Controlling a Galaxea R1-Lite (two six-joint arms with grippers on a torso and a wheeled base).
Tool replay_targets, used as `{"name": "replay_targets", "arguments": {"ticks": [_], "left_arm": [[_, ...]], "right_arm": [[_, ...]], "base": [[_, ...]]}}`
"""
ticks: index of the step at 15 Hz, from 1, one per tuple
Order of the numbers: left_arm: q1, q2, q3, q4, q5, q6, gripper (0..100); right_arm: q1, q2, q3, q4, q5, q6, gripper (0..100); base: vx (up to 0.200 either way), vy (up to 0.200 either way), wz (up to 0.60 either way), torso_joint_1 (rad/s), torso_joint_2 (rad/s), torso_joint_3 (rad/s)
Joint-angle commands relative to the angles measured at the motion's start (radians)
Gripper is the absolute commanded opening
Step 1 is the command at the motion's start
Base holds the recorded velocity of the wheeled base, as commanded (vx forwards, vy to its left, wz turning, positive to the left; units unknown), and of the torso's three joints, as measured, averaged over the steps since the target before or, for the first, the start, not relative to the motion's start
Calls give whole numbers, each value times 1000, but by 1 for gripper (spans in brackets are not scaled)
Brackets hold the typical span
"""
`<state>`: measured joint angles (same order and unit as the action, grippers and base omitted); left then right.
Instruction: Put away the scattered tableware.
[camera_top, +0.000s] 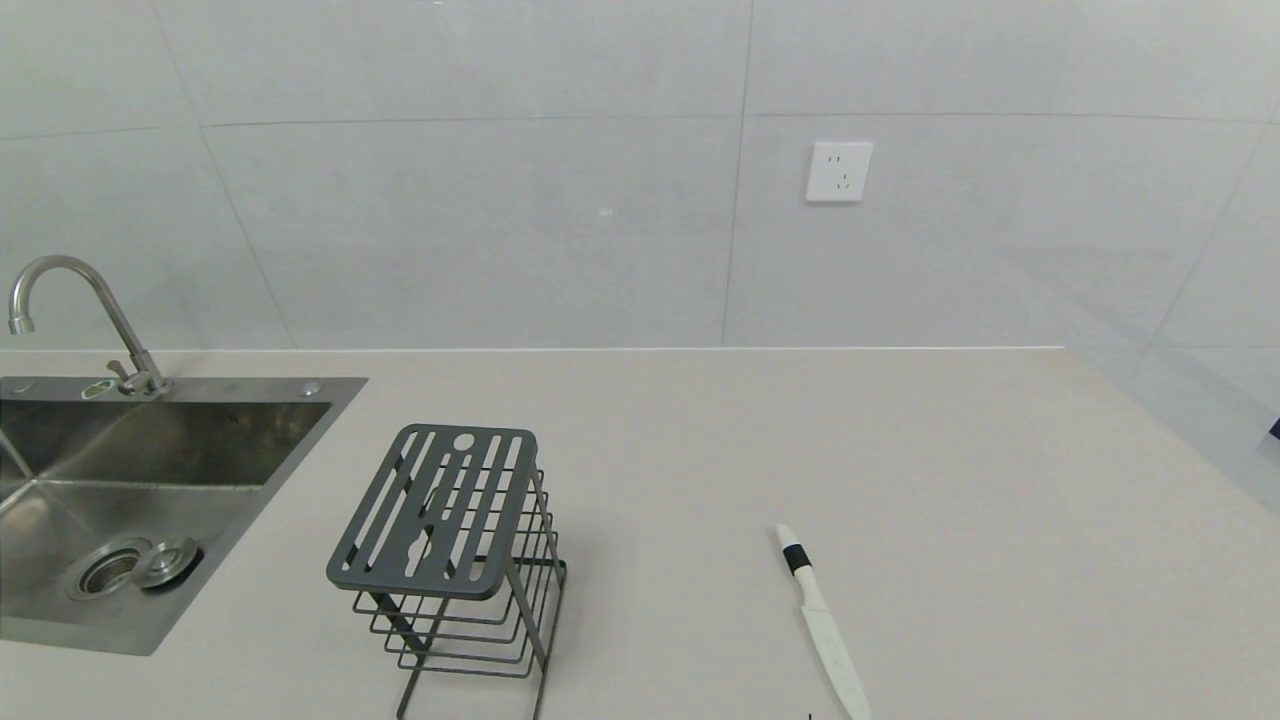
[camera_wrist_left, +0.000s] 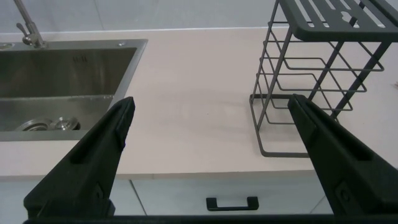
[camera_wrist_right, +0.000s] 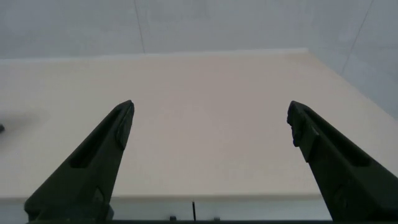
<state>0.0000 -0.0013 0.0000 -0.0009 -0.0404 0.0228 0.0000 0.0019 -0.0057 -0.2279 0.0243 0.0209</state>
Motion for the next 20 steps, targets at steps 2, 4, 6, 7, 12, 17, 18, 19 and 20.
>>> {"name": "replay_targets", "arguments": {"ticks": [2,4,6,7,12,17,18,19,20], "left_arm": [[0,1,0,-1,-1,3,100],[0,1,0,-1,-1,3,100],[0,1,0,-1,-1,3,100],[0,1,0,-1,-1,3,100],[0,1,0,-1,2,2,100],[0,1,0,1,2,0,100],[0,1,0,1,2,0,100],[0,1,0,2,2,-1,100],[0,1,0,2,4,-1,100]], "right_arm": [[2,6,-10,36,60,-10,100],[5,41,-79,200,174,-16,100],[9,118,-132,225,237,-16,100],[17,202,-148,228,281,-16,100],[123,556,-151,220,352,-16,100],[186,895,-149,85,347,-24,100],[195,946,-151,53,349,-35,100],[225,1072,-149,-14,349,-52,100],[258,1147,-149,-65,345,-52,100]], "base": [[0,0,0,0,0,0],[0,0,0,0,0,0],[0,0,0,0,0,0],[0,0,0,0,0,0],[0,0,0,0,0,0],[0,0,0,0,0,0],[0,0,0,0,0,0],[0,0,0,0,0,0],[0,0,0,0,0,0]]}}
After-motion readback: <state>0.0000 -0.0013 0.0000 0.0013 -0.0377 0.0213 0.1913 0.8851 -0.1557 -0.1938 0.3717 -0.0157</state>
